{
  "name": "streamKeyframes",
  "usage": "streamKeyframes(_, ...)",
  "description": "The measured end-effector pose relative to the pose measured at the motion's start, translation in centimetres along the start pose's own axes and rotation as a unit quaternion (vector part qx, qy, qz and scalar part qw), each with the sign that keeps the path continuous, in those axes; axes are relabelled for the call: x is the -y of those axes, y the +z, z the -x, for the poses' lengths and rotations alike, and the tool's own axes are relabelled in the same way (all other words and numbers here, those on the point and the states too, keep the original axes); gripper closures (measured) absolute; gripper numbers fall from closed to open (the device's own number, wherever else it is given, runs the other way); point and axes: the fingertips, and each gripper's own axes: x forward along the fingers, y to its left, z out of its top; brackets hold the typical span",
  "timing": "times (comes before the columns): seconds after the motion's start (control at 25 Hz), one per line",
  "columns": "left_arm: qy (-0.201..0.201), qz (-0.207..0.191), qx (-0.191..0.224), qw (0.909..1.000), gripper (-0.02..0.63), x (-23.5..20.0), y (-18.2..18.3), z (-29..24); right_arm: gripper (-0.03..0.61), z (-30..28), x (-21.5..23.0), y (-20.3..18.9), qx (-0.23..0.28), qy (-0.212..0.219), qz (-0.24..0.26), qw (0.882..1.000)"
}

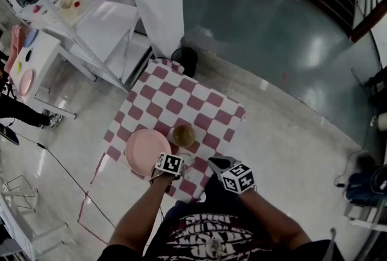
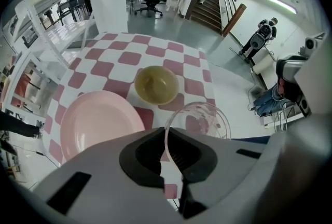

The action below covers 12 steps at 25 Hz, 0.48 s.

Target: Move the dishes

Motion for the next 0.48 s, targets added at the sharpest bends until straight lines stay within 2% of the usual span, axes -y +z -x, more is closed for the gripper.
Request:
streamKeyframes(0.08, 0.004, -0.013, 0.010, 0.9999, 0.572, 1.0, 1.2, -0.6, 0.543, 0.7, 1.1, -0.2, 0.000, -0.002, -0.004, 1.000)
streamKeyframes(0.28, -0.004, -0.027, 0.003, 0.9996, 0.572, 4.1, 3.7, -1.8, 0.542, 2.3, 4.2, 0.2, 0.000, -0.007, -0.011, 1.000)
streamKeyframes(0.48, -0.018, -0.016, -0.011, 0.9996, 0.572, 6.6, 5.8, -3.6, 0.543, 2.8, 6.7, 0.3, -0.012, -0.003, -0.005, 1.000)
